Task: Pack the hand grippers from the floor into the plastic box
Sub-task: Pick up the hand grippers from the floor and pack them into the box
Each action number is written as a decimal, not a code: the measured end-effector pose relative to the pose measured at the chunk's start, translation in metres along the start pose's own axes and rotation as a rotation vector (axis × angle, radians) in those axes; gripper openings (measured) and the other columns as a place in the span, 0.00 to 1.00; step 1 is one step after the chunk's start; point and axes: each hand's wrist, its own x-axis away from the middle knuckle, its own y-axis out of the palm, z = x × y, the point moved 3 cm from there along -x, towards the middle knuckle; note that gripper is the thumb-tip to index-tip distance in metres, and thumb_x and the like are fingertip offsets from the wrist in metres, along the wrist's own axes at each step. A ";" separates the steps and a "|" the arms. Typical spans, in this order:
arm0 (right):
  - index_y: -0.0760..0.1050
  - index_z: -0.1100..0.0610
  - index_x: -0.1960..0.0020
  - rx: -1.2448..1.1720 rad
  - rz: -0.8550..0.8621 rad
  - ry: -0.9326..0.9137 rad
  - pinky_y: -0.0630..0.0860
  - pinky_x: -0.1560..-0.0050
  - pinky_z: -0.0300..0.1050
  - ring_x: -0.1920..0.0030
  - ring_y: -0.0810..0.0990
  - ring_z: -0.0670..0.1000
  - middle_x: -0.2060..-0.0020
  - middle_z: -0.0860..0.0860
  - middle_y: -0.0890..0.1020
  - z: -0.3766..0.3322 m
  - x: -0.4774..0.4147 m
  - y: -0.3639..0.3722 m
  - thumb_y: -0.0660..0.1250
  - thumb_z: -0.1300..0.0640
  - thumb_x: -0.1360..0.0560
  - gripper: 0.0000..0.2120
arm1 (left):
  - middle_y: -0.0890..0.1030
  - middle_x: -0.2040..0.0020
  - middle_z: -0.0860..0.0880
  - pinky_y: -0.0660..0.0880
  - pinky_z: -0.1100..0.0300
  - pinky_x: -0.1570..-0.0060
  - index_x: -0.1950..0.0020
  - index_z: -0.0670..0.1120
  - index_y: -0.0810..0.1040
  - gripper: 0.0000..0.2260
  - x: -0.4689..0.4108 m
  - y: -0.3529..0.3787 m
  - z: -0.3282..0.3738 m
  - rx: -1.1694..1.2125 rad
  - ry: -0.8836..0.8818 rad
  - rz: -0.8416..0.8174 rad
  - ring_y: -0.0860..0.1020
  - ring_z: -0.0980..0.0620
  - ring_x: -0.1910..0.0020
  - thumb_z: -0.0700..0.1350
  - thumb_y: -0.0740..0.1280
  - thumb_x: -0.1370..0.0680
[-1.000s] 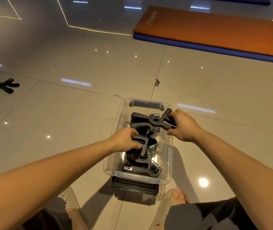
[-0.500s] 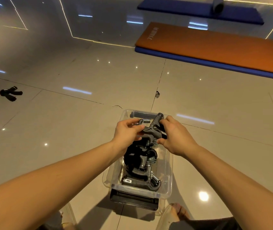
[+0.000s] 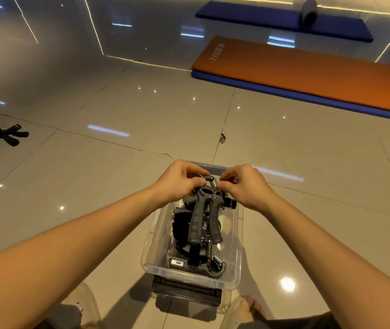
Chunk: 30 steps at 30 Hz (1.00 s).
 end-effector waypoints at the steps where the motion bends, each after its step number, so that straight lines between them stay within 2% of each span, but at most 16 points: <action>1: 0.84 0.53 0.48 -0.043 -0.011 0.009 0.80 0.50 0.49 0.54 0.82 0.48 0.56 0.47 0.85 0.001 0.000 0.001 0.72 0.48 0.24 0.10 | 0.87 0.55 0.47 0.78 0.62 0.62 0.40 0.44 0.83 0.10 0.001 0.000 0.001 -0.007 0.019 -0.019 0.83 0.53 0.60 0.37 0.70 0.21; 5: 0.84 0.56 0.48 -0.267 -0.075 0.041 0.79 0.52 0.48 0.57 0.82 0.48 0.59 0.49 0.85 -0.001 0.003 0.003 0.74 0.52 0.25 0.09 | 0.85 0.57 0.40 0.78 0.59 0.61 0.40 0.44 0.77 0.11 0.002 0.000 0.009 -0.034 0.084 -0.118 0.80 0.56 0.65 0.36 0.70 0.21; 8: 0.83 0.59 0.50 -0.345 -0.124 0.071 0.77 0.56 0.46 0.62 0.79 0.48 0.62 0.52 0.84 -0.002 0.005 0.005 0.73 0.56 0.24 0.06 | 0.86 0.57 0.43 0.77 0.63 0.61 0.38 0.45 0.77 0.13 0.002 0.002 0.012 -0.065 0.102 -0.153 0.81 0.58 0.65 0.37 0.71 0.21; 13: 0.81 0.60 0.52 -0.427 -0.095 0.173 0.75 0.59 0.44 0.63 0.78 0.50 0.63 0.54 0.81 0.004 0.004 0.005 0.71 0.60 0.22 0.03 | 0.87 0.56 0.48 0.78 0.61 0.55 0.39 0.45 0.83 0.17 0.001 0.005 0.005 -0.055 0.108 0.028 0.85 0.58 0.59 0.44 0.78 0.26; 16: 0.81 0.62 0.52 -0.469 -0.002 0.262 0.73 0.62 0.43 0.62 0.79 0.52 0.60 0.57 0.82 0.013 0.003 0.002 0.71 0.61 0.22 0.04 | 0.86 0.51 0.52 0.80 0.59 0.44 0.38 0.47 0.83 0.22 0.004 0.010 -0.005 -0.094 0.092 0.064 0.84 0.58 0.51 0.52 0.80 0.29; 20: 0.80 0.66 0.50 -0.588 0.133 0.417 0.72 0.63 0.44 0.62 0.79 0.53 0.55 0.64 0.85 0.029 0.003 -0.003 0.71 0.61 0.22 0.07 | 0.82 0.43 0.58 0.77 0.60 0.40 0.33 0.53 0.79 0.31 0.015 0.018 -0.014 -0.339 0.181 0.015 0.79 0.61 0.44 0.62 0.79 0.33; 22: 0.80 0.67 0.49 -0.649 0.168 0.470 0.73 0.61 0.46 0.62 0.78 0.54 0.54 0.65 0.85 0.032 0.003 -0.004 0.70 0.61 0.22 0.08 | 0.79 0.39 0.58 0.73 0.58 0.37 0.31 0.56 0.76 0.33 0.015 0.018 -0.016 -0.512 0.267 0.057 0.75 0.59 0.40 0.65 0.76 0.33; 25: 0.80 0.68 0.50 -0.710 0.170 0.470 0.75 0.60 0.47 0.63 0.79 0.53 0.53 0.66 0.85 0.032 0.001 -0.002 0.70 0.61 0.22 0.08 | 0.80 0.40 0.55 0.68 0.58 0.40 0.29 0.55 0.76 0.32 0.007 0.010 -0.016 -0.622 0.296 0.108 0.74 0.54 0.40 0.63 0.76 0.31; 27: 0.80 0.65 0.50 -0.609 0.151 0.428 0.79 0.56 0.50 0.62 0.81 0.53 0.55 0.63 0.85 0.033 -0.003 0.002 0.70 0.60 0.21 0.07 | 0.81 0.41 0.55 0.69 0.57 0.41 0.29 0.53 0.76 0.31 -0.002 0.005 -0.020 -0.662 0.287 0.107 0.75 0.54 0.40 0.61 0.76 0.30; 29: 0.80 0.59 0.46 -0.220 0.142 0.352 0.81 0.49 0.55 0.54 0.82 0.54 0.52 0.57 0.85 0.038 -0.008 0.006 0.68 0.56 0.21 0.08 | 0.81 0.40 0.54 0.71 0.55 0.39 0.29 0.52 0.77 0.31 -0.012 0.002 -0.029 -0.723 0.280 0.103 0.76 0.53 0.39 0.60 0.76 0.30; 30: 0.79 0.56 0.40 -0.014 0.123 0.318 0.79 0.46 0.55 0.49 0.81 0.55 0.47 0.55 0.83 0.040 -0.008 0.008 0.68 0.54 0.21 0.11 | 0.81 0.39 0.53 0.71 0.54 0.37 0.29 0.51 0.76 0.31 -0.017 0.001 -0.035 -0.749 0.268 0.100 0.76 0.52 0.38 0.60 0.75 0.29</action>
